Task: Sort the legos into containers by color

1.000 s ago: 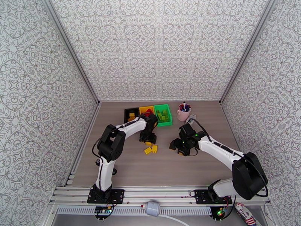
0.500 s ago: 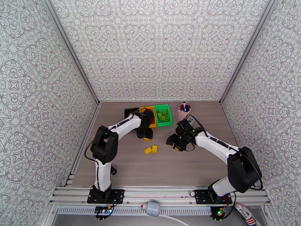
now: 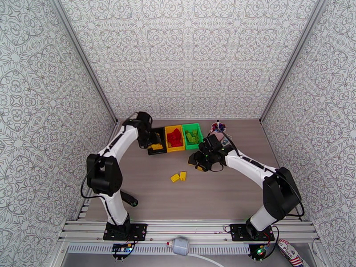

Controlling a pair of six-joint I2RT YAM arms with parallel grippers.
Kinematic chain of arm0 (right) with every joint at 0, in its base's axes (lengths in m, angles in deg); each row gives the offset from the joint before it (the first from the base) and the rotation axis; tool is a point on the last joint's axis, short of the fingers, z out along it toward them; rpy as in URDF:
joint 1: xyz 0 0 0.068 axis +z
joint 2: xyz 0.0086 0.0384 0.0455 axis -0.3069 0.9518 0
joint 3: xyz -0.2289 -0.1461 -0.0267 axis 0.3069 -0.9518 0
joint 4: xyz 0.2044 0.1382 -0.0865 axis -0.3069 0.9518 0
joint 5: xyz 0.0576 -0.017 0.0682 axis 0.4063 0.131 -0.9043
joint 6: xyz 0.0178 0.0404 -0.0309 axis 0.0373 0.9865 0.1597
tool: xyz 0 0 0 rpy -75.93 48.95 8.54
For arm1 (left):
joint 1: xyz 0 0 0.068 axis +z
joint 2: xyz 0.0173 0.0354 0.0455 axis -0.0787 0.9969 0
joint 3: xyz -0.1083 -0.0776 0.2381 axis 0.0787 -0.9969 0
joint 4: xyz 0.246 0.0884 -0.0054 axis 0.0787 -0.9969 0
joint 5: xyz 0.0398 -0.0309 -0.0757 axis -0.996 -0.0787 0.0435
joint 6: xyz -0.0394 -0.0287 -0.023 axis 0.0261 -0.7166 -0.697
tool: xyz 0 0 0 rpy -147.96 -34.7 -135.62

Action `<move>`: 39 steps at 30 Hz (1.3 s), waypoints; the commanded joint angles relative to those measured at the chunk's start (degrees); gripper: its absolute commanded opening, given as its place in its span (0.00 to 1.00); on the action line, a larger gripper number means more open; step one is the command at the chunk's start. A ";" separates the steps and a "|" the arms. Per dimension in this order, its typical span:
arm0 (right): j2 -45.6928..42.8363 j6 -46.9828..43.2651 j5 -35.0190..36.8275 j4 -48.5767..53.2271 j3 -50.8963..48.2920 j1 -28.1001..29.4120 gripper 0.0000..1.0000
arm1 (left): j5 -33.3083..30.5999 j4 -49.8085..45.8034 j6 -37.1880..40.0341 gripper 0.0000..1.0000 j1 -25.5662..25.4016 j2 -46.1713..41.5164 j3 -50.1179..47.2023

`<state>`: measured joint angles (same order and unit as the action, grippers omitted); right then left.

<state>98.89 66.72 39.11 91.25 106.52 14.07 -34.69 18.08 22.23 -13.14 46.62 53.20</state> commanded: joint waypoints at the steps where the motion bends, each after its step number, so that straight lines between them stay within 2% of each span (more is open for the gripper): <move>1: -1.06 0.66 0.12 0.94 1.07 0.40 0.55 | 0.07 -3.24 1.93 0.43 1.00 6.39 9.98; 3: -1.33 0.69 0.48 1.02 0.94 0.40 0.55 | -0.04 -6.37 3.01 0.49 1.35 11.68 18.29; 6: -1.25 0.72 0.80 1.39 0.93 0.40 0.55 | -1.93 -11.72 3.97 0.69 1.55 19.59 30.82; 8: -1.33 0.58 0.89 1.81 1.07 0.40 0.55 | -2.20 -14.35 3.61 0.74 1.85 22.42 36.28; 10: -1.62 0.12 1.27 3.06 1.39 0.40 0.55 | -2.54 -14.71 3.07 0.75 2.01 22.49 37.46; 13: -2.60 -0.59 2.08 4.78 1.39 0.40 0.56 | -2.84 -12.39 2.82 0.76 1.61 17.98 32.56; 18: -4.03 -0.80 2.40 4.97 -0.65 0.40 0.58 | -3.67 -6.65 4.47 0.79 -1.25 6.14 17.53; 24: -2.57 -1.98 4.90 6.95 -1.69 0.40 0.59 | -5.05 -1.63 4.88 0.79 -7.86 -5.53 -2.57; 27: -0.95 -1.48 6.06 8.22 -1.46 0.39 0.59 | -4.86 -0.44 3.62 0.79 -11.73 -9.20 -9.50; 33: 0.55 -2.18 8.95 9.82 -1.57 0.40 0.60 | -3.69 3.45 -1.52 0.78 -20.14 -12.99 -19.12; 39: -3.11 -0.74 10.82 8.65 -7.99 0.06 0.58 | -2.12 4.66 -3.39 0.74 -28.58 -7.39 -18.85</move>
<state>98.44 65.65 47.44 98.83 102.24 14.07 -37.99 20.40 20.81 -38.75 36.41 33.73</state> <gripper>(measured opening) 0.587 0.746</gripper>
